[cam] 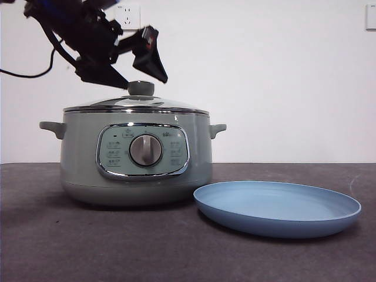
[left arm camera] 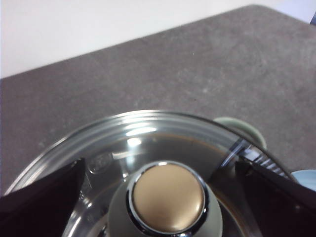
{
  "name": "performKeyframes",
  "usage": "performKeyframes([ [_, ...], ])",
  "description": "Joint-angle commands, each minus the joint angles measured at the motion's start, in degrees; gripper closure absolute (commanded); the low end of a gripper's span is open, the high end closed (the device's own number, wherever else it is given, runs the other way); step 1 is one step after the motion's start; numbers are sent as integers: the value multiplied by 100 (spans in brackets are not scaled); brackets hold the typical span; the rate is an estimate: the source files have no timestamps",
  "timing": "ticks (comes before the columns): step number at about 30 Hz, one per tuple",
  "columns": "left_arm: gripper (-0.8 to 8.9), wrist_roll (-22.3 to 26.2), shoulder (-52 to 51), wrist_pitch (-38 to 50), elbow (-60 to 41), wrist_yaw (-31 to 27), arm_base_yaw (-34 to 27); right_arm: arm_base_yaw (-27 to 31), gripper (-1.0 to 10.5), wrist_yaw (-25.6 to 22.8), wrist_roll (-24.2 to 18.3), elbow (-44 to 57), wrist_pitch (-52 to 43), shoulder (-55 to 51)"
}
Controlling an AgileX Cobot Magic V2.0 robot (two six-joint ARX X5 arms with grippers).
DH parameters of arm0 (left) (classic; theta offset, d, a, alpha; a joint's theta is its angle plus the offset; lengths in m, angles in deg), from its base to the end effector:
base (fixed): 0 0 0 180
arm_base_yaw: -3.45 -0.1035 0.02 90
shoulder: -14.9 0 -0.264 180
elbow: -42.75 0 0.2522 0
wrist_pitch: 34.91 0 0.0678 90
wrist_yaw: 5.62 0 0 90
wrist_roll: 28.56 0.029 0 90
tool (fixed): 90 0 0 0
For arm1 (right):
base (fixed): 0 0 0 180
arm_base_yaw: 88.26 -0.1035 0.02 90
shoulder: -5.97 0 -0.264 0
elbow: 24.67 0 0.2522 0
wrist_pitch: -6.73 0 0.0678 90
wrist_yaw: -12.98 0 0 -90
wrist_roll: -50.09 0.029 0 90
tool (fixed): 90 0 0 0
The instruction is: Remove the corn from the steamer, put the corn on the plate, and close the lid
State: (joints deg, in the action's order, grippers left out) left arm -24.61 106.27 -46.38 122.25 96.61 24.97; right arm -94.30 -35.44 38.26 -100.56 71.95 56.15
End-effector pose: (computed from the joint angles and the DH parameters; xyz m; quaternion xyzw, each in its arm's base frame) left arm 0.3339 -0.1383 0.2775 0.0487 0.1917 -0.2911 0.9360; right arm 0.1444 0.0346 0.3587 0.0139 0.2810 0.4111 0.8671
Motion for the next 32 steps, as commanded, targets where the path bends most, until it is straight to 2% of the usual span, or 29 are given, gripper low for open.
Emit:
performKeyframes([
  [1, 284, 85, 68, 81, 17, -26, 26, -13, 347, 4, -4, -17, -9, -2],
  [5, 293, 85, 92, 50, 17, -168, 24, -13, 347, 4, -4, -17, -9, -2],
  [7, 352, 87, 92, 13, 17, -157, 24, -13, 347, 4, -4, -17, -9, -2],
  [9, 367, 85, 92, -46, 17, -157, 24, -13, 347, 4, -4, -17, -9, -2],
  [18, 383, 83, 103, -210, 17, -160, 28, -13, 347, 4, -4, -17, -9, -2],
  [19, 420, 81, 103, -214, 17, -160, 28, -13, 347, 4, -2, -17, -9, -2],
  [21, 554, 81, 103, -251, 17, -155, 28, -13, 347, 4, -2, -17, -9, -2],
  [23, 634, 79, 103, -302, 17, -142, 31, -13, 347, 4, -2, -17, -9, -2],
  [28, 704, 79, 103, -382, 17, -136, 42, -13, 348, 4, -4, -17, -9, -2],
  [31, 833, 68, 103, -376, 17, -136, 39, -13, 348, 4, -2, -17, -9, -2],
  [32, 821, 52, 103, -361, 17, -133, 39, -13, 348, 4, -2, -17, -9, -2],
])
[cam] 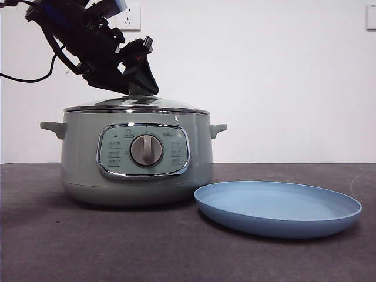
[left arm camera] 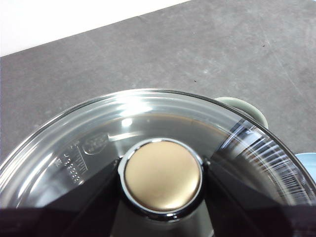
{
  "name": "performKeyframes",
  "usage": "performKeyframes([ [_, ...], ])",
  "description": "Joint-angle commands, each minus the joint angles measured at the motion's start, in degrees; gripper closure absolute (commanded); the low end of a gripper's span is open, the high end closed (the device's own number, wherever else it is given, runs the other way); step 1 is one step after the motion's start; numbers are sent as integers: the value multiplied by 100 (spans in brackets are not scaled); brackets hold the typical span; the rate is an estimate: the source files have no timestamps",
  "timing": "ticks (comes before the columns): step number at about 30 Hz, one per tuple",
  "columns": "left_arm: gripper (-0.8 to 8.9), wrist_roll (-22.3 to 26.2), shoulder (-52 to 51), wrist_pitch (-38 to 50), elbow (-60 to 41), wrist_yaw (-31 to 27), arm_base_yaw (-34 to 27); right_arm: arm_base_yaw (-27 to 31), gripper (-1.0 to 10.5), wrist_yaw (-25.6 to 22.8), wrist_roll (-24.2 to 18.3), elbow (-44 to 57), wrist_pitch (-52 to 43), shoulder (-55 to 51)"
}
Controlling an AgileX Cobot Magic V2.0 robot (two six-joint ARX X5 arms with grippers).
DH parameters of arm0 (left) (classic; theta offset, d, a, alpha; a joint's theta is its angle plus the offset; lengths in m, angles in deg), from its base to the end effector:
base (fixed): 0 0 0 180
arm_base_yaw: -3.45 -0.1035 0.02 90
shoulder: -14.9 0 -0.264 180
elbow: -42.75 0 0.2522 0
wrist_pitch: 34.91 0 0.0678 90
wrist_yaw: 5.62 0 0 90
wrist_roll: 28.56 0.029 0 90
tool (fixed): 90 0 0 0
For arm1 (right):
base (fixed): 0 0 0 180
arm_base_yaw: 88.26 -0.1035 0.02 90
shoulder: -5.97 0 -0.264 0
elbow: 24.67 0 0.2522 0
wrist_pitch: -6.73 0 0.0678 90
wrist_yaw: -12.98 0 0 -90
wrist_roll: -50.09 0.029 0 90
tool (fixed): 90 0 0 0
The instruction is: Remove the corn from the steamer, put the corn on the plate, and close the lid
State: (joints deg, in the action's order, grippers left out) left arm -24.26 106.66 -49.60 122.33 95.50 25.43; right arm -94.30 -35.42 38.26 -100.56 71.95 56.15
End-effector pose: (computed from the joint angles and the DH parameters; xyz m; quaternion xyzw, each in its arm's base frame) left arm 0.3322 -0.1401 0.2707 0.0569 0.2207 -0.2855 0.9309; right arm 0.1444 0.0346 0.3587 0.0139 0.2810 0.4112 0.8670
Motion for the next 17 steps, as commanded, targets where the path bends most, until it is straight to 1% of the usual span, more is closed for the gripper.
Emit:
performKeyframes([
  [1, 822, 17, 61, -33, 9, -11, -7, -13, 348, 2, -2, -17, -9, -2],
  [7, 822, -9, 59, -13, 118, 173, -7, -13, 348, 2, 0, -17, -9, -2],
  [12, 821, -20, -39, -122, 481, 275, -7, -13, 348, 2, 46, -17, -9, 4],
  [17, 821, -20, -164, -516, 962, 275, 11, -13, 348, -33, 46, -17, -13, 9],
])
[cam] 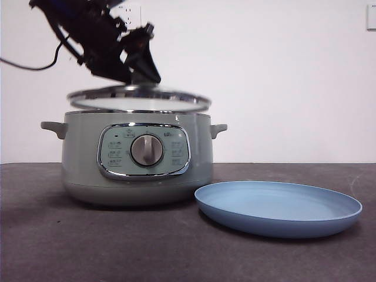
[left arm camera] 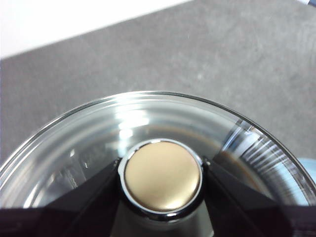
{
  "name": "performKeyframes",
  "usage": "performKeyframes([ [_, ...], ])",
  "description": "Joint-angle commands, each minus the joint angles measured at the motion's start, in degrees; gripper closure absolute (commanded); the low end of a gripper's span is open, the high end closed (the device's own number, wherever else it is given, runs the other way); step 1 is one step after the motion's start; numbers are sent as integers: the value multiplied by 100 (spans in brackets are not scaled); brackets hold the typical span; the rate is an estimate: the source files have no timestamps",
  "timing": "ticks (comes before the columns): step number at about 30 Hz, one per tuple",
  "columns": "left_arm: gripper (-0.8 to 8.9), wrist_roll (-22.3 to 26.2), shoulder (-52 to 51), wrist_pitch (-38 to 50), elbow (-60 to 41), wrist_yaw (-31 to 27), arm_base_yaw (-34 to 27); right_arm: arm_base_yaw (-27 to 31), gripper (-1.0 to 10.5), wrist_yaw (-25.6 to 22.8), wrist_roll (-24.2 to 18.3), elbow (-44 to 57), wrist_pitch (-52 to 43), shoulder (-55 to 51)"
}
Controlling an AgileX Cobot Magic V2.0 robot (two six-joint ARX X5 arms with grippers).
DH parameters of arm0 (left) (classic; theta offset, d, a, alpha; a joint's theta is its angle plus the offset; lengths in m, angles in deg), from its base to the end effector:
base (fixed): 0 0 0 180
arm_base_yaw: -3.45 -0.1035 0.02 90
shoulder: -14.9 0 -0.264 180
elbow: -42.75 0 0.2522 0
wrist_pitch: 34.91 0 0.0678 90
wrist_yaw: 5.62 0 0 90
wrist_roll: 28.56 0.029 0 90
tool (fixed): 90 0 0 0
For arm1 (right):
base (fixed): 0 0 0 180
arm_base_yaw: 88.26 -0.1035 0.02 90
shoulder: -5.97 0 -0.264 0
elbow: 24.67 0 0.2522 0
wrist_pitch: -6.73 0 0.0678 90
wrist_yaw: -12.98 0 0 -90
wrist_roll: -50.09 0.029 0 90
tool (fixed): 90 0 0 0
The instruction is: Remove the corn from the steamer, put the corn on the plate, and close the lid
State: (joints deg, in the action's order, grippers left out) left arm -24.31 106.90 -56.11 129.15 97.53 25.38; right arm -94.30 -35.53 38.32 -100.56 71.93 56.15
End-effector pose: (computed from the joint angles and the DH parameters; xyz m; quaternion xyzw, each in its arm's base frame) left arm 0.3370 -0.1428 0.2994 0.0521 0.2200 -0.3015 0.9263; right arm 0.1444 0.0346 0.3587 0.0140 0.2812 0.4103 0.8674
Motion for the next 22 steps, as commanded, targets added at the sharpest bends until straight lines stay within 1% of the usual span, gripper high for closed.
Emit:
performKeyframes([
  [1, 821, -15, -225, -7, 387, 72, 15, -13, 348, -48, 39, -17, -15, 9],
  [4, 822, -15, -350, -518, 699, 70, 15, -13, 348, -179, 87, -17, -72, 31],
  [6, 821, -15, -503, -835, 857, 61, 15, -13, 348, -155, 299, -17, -271, 87],
  [11, 821, -13, -1191, -1154, 898, 52, 15, -105, 348, -114, 870, -17, -973, 387],
  [13, 821, -11, -1567, -1355, 898, 48, 13, -271, 348, -116, 1071, -20, -1311, 577],
  [17, 821, -2, -2269, -1803, 898, 11, 13, -717, 348, -184, 1344, -31, -1989, 1032],
  [19, 821, -2, -2627, -2096, 898, -116, 13, -1003, 348, -376, 1491, -105, -2262, 1364],
  [22, 821, 11, -3119, -2586, 898, -273, 9, -1460, 348, -785, 1499, -400, -2358, 1932],
])
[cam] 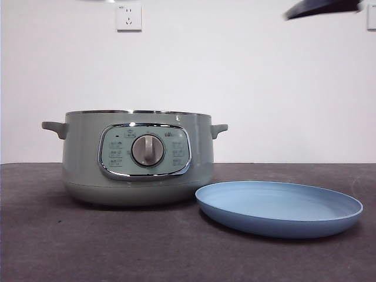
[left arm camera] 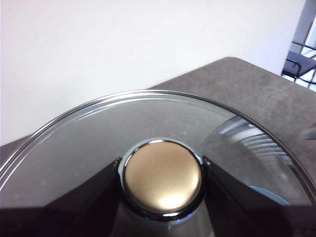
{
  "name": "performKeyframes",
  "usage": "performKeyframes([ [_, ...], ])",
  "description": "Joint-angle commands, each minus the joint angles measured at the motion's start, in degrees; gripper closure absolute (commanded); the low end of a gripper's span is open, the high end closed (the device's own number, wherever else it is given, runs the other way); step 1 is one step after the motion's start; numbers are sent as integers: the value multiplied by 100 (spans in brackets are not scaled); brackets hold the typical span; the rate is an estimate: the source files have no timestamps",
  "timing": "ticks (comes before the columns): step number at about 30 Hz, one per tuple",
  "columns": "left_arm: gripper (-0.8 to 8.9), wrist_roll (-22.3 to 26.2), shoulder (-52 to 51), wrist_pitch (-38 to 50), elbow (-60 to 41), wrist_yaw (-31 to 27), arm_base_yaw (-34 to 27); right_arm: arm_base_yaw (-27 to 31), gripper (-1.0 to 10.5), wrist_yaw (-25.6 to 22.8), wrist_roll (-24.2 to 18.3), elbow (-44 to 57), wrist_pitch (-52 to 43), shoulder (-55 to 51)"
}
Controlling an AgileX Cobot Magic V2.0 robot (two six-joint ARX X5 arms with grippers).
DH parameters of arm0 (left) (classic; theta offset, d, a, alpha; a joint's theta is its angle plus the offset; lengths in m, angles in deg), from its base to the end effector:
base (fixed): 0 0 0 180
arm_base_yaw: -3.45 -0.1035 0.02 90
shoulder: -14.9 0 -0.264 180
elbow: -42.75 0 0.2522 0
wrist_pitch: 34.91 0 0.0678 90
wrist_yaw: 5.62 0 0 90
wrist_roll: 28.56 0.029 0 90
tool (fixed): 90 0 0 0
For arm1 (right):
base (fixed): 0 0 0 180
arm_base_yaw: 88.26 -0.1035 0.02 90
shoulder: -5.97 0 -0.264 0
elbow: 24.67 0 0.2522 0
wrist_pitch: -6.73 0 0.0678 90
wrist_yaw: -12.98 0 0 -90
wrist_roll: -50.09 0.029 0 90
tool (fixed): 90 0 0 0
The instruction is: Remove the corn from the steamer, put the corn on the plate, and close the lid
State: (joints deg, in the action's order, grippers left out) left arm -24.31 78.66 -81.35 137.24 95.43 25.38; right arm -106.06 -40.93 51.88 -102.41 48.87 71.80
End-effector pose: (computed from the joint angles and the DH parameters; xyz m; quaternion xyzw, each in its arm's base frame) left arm 0.1953 -0.0846 0.4431 0.0482 0.1255 -0.2860 0.9487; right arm 0.2209 0.0889 0.3505 0.0549 0.2642 0.4334 0.8598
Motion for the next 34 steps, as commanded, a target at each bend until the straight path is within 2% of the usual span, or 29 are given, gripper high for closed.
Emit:
performKeyframes([
  [1, 821, 11, -431, -190, 90, -72, 9, -413, 348, -372, 144, -345, -52, 555],
  [5, 821, 9, -994, -647, 90, -214, 9, -837, 348, -675, 144, -1067, -42, 1394],
  [14, 821, 7, -1923, -1539, 90, -649, 9, -1696, 353, -1910, 138, -3292, 619, 3488],
  [18, 821, 4, -2162, -1784, 90, -647, 9, -1982, 353, -2455, 125, -4004, 817, 4260],
  [25, 821, 7, -2317, -2085, 90, -645, 9, -2378, 354, -3211, 116, -4365, 468, 5383],
  [28, 821, 9, -2317, -2114, 90, -632, 9, -2393, 416, -3322, 118, -4365, 221, 5696],
  [34, 821, 31, -2317, -2144, 90, -616, 9, -2393, 415, -3375, 120, -4365, 11, 5960],
])
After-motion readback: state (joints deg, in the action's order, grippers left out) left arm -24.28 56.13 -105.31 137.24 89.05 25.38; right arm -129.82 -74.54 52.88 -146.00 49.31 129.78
